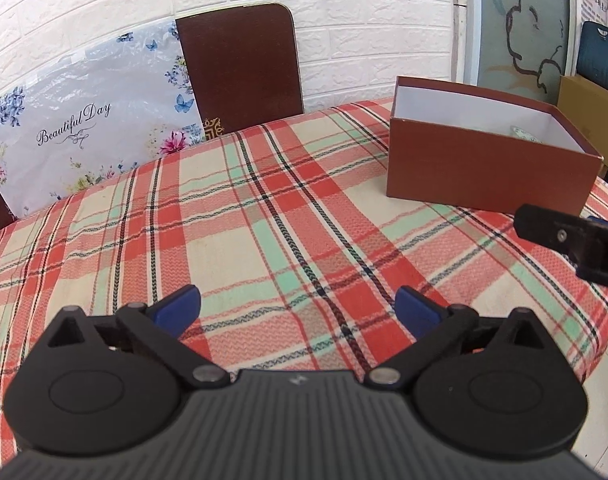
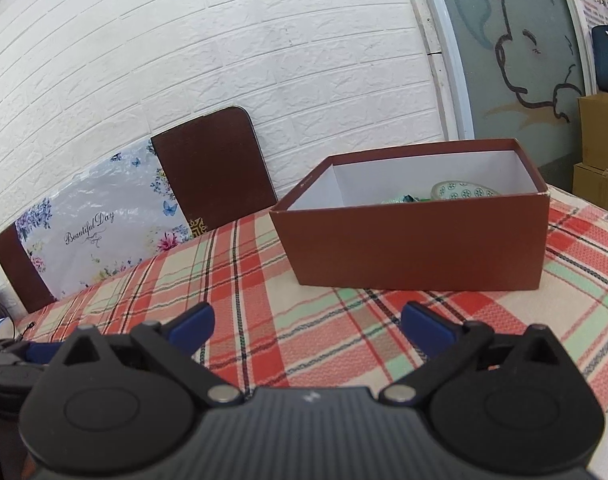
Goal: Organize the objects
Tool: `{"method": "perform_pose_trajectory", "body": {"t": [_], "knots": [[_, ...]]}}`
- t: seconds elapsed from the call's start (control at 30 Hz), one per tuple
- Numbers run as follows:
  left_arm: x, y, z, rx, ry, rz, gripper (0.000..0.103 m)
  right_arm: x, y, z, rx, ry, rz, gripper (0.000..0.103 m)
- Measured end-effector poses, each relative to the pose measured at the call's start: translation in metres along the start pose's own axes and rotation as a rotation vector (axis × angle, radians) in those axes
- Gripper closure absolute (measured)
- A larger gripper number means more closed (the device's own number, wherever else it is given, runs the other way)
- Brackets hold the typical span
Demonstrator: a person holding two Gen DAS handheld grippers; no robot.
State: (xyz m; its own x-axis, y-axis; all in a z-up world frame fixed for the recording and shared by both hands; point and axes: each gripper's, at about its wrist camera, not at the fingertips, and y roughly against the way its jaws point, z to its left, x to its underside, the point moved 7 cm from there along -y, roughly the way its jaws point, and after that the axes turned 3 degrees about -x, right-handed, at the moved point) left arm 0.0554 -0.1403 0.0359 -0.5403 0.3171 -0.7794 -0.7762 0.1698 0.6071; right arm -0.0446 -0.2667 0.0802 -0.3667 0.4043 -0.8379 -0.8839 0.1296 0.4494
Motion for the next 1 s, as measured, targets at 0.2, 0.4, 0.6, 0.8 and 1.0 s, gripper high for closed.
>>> {"method": "perform_pose_trajectory", "body": {"t": [0.2,0.4,0.6,0.8,1.0], "knots": [[0.0,0.012,0.002,-0.017,-0.003,-0.023,0.0,0.003,0.006,0.009,0.002,0.023,0.0,0.0],[0.001,0.016,0.003,-0.042,-0.001,-0.035,0.0,0.004,0.01,0.012,0.007,0.036,-0.01,0.0],[0.004,0.019,-0.002,-0.047,-0.022,-0.037,0.0,0.004,0.012,0.014,0.014,0.048,-0.021,0.0],[0.006,0.021,-0.007,-0.043,-0.039,-0.032,0.0,0.003,0.013,0.01,0.019,0.039,-0.023,0.0],[0.01,0.02,-0.011,-0.027,-0.036,-0.005,0.0,0.005,0.012,0.005,0.022,0.027,-0.018,0.0]]}}
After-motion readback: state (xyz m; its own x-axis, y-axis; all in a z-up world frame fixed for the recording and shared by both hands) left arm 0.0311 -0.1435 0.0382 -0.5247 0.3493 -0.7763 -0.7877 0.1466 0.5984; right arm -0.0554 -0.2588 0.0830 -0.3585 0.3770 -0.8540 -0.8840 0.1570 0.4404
